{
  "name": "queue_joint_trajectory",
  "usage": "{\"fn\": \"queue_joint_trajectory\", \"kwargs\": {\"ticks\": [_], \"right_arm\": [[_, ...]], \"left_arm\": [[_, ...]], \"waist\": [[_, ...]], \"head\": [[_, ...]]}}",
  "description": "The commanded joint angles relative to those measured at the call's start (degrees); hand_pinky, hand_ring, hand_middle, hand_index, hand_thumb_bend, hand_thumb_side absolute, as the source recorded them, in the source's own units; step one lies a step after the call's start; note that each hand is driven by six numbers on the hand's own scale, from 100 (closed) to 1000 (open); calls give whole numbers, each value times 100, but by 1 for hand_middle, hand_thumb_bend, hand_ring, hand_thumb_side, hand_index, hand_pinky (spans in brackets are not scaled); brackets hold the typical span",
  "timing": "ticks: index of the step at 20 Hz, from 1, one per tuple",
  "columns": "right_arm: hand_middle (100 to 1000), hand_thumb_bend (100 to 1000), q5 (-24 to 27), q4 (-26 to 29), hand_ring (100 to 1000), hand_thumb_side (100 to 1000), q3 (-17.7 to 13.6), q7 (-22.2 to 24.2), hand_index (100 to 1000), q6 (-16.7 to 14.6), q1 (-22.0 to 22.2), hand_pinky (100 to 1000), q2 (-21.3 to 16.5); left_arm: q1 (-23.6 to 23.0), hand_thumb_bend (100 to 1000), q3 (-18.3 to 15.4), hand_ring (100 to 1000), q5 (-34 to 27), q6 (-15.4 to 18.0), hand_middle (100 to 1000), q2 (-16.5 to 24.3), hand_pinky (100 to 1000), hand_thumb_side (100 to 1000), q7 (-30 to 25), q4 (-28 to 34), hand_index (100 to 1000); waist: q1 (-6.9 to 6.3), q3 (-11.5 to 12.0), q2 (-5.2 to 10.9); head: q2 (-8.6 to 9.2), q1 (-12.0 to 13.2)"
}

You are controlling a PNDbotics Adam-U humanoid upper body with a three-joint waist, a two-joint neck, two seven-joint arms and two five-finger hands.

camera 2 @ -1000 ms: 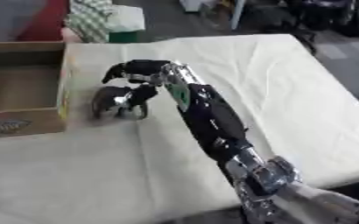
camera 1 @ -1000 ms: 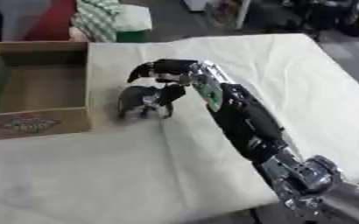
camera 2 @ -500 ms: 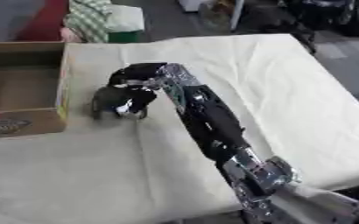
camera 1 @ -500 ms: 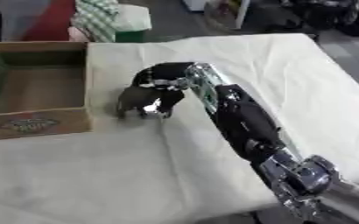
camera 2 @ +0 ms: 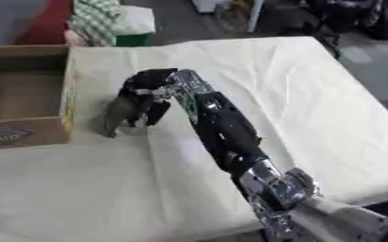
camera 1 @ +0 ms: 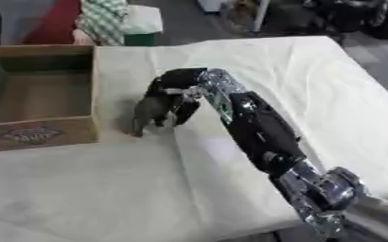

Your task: Pick up objects on the table and place them in the box.

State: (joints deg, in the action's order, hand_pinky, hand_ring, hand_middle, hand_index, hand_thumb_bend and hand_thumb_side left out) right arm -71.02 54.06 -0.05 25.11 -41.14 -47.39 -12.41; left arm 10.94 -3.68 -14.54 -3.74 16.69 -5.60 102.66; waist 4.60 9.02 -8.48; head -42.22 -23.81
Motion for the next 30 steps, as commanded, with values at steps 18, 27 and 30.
{"fn": "queue_joint_trajectory", "kwargs": {"ticks": [18, 27, 30], "right_arm": [[441, 100, 1016, 509, 641, 366, -296, 1454, 681, -1083, -1261, 764, 543], [472, 100, 626, 231, 650, 340, -753, 1174, 704, -1028, -1621, 757, 1142], [475, 100, 163, 70, 653, 331, -878, 785, 708, -868, -1665, 758, 1371]], "left_arm": [[78, 100, 32, 652, 1, -2, 581, 68, 649, 860, -47, 62, 562], [187, 100, 71, 653, -35, -17, 580, 18, 649, 860, -79, 66, 562], [226, 100, 88, 653, -46, -22, 580, 1, 648, 859, -94, 69, 562]], "waist": [[-65, 109, 98], [-70, 301, 43], [-69, 368, 27]], "head": [[109, -85], [193, -166], [216, -204]]}}
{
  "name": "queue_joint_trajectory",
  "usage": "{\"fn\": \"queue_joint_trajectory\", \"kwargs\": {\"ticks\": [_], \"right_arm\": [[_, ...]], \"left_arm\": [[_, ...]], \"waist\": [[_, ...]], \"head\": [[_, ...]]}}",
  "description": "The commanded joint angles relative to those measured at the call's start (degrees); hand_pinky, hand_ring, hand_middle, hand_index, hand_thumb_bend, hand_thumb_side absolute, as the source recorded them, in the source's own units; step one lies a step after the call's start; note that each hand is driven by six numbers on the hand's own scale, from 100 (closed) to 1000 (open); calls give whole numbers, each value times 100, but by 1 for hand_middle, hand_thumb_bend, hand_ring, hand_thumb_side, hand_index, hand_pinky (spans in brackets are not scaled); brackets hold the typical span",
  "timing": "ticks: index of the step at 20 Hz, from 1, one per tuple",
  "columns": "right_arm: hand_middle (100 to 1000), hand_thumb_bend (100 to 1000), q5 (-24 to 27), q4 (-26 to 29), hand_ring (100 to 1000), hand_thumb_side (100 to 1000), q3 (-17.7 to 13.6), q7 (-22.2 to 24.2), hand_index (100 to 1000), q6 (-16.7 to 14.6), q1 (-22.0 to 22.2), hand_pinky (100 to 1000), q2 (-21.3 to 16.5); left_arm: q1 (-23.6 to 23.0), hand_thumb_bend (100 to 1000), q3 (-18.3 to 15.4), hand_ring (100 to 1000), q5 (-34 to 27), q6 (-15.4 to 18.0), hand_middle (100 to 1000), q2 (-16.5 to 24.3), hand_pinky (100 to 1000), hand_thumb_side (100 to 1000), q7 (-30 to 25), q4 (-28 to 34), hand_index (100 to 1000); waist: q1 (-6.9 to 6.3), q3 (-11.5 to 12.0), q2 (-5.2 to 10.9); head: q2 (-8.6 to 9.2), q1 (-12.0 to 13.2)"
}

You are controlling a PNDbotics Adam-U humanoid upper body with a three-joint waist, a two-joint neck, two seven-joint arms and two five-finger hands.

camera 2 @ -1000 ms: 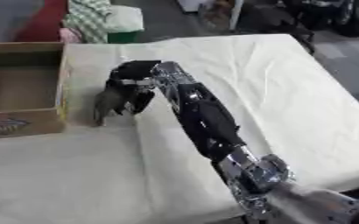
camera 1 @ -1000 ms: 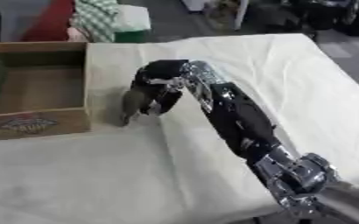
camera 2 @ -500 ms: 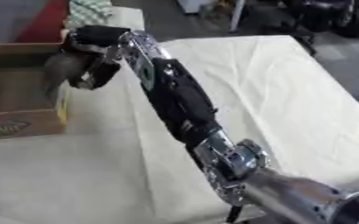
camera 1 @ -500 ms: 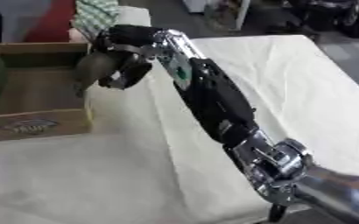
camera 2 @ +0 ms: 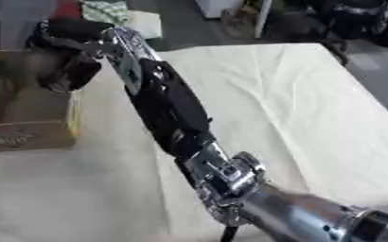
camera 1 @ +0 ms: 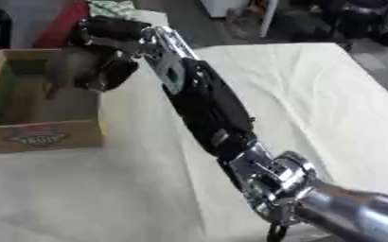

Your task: Pick up objects on the table and place them in the box.

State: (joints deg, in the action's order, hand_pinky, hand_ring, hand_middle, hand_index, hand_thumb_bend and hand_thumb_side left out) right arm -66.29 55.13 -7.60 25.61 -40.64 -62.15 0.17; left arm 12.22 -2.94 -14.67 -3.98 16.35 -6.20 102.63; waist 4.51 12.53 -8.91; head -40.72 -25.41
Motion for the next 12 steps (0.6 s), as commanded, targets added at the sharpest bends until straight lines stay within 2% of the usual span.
{"fn": "queue_joint_trajectory", "kwargs": {"ticks": [1, 7, 12], "right_arm": [[473, 100, -467, -93, 653, 326, -156, 592, 708, -867, -195, 758, 175], [488, 100, -1405, -379, 656, 308, -358, -403, 729, -499, -192, 763, 480], [510, 100, -1955, -473, 660, 282, -446, -1388, 759, -179, -188, 769, 612]], "left_arm": [[109, 100, 19, 653, -38, 0, 580, 30, 648, 859, -39, 71, 561], [150, 100, 50, 653, -56, -13, 580, 6, 648, 859, -66, 69, 561], [160, 100, 66, 654, -60, -20, 579, -4, 648, 860, -82, 67, 561]], "waist": [[-61, 36, 68], [-56, 129, 60], [-54, 162, 58]], "head": [[73, -55], [92, -119], [98, -150]]}}
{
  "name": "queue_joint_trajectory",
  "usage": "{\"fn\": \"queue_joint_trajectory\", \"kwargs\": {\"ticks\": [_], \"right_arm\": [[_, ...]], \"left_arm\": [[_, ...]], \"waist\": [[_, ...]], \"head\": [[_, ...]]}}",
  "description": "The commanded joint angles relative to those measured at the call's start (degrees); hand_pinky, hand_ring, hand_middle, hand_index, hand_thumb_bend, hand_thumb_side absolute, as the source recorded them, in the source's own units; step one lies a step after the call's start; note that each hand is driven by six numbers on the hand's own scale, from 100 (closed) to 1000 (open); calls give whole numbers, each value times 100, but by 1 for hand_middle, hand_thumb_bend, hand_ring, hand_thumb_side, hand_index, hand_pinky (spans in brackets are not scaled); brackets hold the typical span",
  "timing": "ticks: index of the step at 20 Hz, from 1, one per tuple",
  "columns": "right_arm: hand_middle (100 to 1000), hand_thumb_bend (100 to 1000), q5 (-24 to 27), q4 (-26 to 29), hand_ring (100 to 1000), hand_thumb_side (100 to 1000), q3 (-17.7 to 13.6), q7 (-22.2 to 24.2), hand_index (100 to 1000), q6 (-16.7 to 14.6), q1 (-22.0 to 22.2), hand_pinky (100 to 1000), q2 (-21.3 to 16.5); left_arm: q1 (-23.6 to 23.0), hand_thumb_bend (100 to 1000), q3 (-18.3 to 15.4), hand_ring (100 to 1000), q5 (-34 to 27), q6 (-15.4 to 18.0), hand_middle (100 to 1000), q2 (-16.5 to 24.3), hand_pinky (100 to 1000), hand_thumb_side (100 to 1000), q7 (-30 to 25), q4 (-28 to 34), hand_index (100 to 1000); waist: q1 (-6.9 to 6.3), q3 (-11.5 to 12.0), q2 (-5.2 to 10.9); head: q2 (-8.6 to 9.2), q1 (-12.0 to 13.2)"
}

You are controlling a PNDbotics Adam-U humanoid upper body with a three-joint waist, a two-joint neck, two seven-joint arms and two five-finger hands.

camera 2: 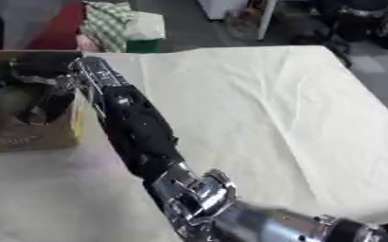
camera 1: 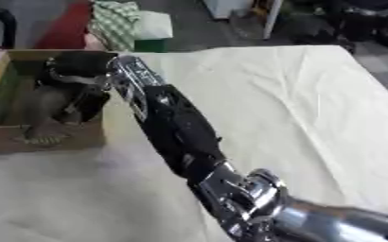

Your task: Pick up objects on the table and place them in the box.

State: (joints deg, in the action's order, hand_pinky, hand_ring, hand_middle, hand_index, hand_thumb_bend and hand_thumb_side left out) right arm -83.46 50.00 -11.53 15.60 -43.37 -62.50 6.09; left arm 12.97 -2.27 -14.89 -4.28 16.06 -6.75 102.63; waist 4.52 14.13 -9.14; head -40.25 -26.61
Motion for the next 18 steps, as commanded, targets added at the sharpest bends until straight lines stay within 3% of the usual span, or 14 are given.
{"fn": "queue_joint_trajectory", "kwargs": {"ticks": [1, 7, 18], "right_arm": [[511, 100, -335, 23, 659, 276, -57, -560, 761, 159, -154, 769, 39], [491, 100, -827, -51, 651, 259, -142, -1416, 753, 721, -173, 766, 108], [468, 100, -1382, -263, 636, 253, -270, -2126, 750, 1325, -165, 761, 114]], "left_arm": [[86, 100, 4, 655, -38, 8, 579, 23, 648, 860, -30, 66, 561], [99, 100, 13, 655, -48, 3, 579, 18, 648, 859, -39, 63, 561], [108, 100, 18, 657, -56, -2, 579, 17, 648, 858, -41, 57, 560]], "waist": [[-55, 7, 80], [-59, 34, 91], [-52, 43, 109]], "head": [[50, -34], [70, -51], [120, -52]]}}
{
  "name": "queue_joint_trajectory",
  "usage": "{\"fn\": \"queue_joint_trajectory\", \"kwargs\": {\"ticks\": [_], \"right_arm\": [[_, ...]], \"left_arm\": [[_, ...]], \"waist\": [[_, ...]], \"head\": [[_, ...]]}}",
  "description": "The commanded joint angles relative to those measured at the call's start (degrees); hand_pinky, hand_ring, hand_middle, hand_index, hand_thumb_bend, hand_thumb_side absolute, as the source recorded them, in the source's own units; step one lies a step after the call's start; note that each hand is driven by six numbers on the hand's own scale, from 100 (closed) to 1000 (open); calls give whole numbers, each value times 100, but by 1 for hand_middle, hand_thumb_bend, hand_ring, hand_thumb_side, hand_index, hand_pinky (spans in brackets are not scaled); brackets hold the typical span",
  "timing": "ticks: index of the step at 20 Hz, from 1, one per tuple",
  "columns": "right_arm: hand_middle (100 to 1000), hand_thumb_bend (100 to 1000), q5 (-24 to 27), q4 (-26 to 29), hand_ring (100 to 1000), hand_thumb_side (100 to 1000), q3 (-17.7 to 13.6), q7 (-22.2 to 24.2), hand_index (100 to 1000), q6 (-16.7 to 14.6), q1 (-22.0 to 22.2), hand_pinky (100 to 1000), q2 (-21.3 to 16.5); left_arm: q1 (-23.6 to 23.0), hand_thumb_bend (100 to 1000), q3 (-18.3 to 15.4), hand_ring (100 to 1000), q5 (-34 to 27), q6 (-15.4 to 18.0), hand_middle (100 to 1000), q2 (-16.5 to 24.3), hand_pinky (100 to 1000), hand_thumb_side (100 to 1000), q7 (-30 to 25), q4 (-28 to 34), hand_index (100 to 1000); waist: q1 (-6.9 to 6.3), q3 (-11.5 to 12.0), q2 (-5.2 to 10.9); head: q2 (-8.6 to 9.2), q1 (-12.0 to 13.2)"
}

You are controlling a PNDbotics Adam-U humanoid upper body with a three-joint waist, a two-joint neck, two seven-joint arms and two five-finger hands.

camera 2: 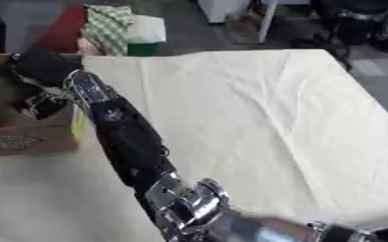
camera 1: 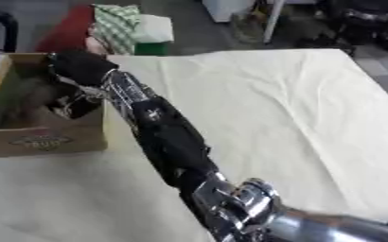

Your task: Pick up objects on the table and place them in the box.

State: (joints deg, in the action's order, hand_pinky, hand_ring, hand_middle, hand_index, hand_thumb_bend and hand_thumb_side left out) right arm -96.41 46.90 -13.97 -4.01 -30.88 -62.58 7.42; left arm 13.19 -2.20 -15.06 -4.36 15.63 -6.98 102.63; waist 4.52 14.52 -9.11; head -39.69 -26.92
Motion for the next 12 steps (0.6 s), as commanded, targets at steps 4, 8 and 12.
{"fn": "queue_joint_trajectory", "kwargs": {"ticks": [4, 8, 12], "right_arm": [[478, 100, -153, -14, 643, 263, 15, -307, 753, 75, -135, 764, 4], [487, 100, -225, -59, 648, 273, 62, -353, 753, 1, -111, 766, 29], [504, 100, -304, -105, 656, 302, 89, -281, 758, -67, -67, 768, 45]], "left_arm": [[91, 100, 9, 658, -41, 6, 578, 57, 647, 858, -15, 58, 560], [95, 100, 10, 658, -42, 7, 578, 56, 647, 857, -14, 59, 560], [97, 100, 6, 659, -46, 7, 578, 57, 647, 858, -6, 59, 560]], "waist": [[-54, 4, 106], [-53, 2, 106], [-54, -4, 107]], "head": [[65, -23], [63, -21], [63, -21]]}}
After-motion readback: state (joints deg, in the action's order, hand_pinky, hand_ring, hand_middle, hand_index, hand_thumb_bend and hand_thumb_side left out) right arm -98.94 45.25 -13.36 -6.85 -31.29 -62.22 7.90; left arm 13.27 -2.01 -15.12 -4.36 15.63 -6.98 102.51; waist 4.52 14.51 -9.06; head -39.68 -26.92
